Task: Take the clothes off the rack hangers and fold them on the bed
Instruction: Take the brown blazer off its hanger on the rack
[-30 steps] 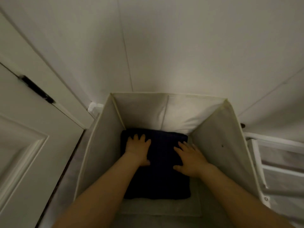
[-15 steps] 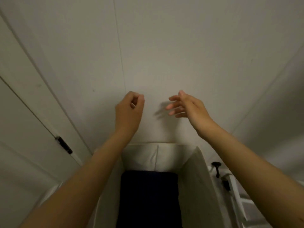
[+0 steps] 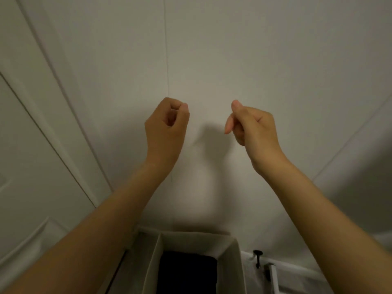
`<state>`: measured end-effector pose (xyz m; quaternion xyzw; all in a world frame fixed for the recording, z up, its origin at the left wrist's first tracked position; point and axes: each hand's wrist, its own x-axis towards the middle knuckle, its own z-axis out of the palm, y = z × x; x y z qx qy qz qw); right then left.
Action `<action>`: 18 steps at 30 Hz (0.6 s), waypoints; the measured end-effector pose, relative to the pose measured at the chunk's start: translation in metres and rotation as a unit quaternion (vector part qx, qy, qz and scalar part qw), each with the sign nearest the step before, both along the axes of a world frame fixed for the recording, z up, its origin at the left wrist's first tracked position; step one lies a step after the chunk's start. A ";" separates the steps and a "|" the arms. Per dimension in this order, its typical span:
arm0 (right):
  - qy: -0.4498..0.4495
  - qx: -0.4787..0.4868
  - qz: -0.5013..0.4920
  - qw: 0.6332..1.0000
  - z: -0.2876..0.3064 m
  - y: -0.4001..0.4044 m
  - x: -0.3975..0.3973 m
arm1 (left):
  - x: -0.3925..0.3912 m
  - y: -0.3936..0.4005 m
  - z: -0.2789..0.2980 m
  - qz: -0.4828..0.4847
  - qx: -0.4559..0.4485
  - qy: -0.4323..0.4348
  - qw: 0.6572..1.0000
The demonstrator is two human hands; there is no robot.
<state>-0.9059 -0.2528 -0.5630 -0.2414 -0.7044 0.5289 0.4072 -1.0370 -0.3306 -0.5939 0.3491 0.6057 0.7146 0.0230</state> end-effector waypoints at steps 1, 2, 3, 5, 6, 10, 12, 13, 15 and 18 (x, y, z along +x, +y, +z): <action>0.008 -0.001 -0.001 1.000 0.024 -0.002 0.000 | 0.000 -0.005 0.023 -0.005 0.000 0.005 1.000; 0.019 0.000 -0.002 1.000 0.051 -0.006 0.000 | 0.001 -0.010 0.048 -0.008 0.001 0.008 1.000; 0.030 -0.002 -0.007 1.000 0.082 -0.011 0.000 | 0.002 -0.016 0.076 -0.011 0.000 0.009 1.000; 0.047 -0.006 -0.020 0.999 0.129 -0.020 0.003 | 0.006 -0.030 0.122 -0.018 0.000 0.016 1.000; 0.053 -0.007 -0.026 0.998 0.154 -0.025 0.005 | 0.008 -0.038 0.147 -0.024 0.003 0.026 0.999; 0.058 -0.009 -0.058 0.997 0.245 -0.063 0.020 | 0.025 -0.072 0.247 -0.079 0.010 0.126 0.989; 0.064 0.005 -0.070 0.995 0.291 -0.087 0.032 | 0.037 -0.088 0.297 -0.094 0.039 0.172 0.980; 0.069 0.013 -0.073 0.995 0.312 -0.098 0.039 | 0.043 -0.096 0.318 -0.098 0.054 0.179 0.978; 0.083 0.039 -0.085 0.992 0.357 -0.123 0.057 | 0.057 -0.116 0.362 -0.111 0.090 0.174 0.974; 0.112 0.086 -0.083 0.986 0.407 -0.156 0.083 | 0.080 -0.141 0.413 -0.124 0.118 0.134 0.976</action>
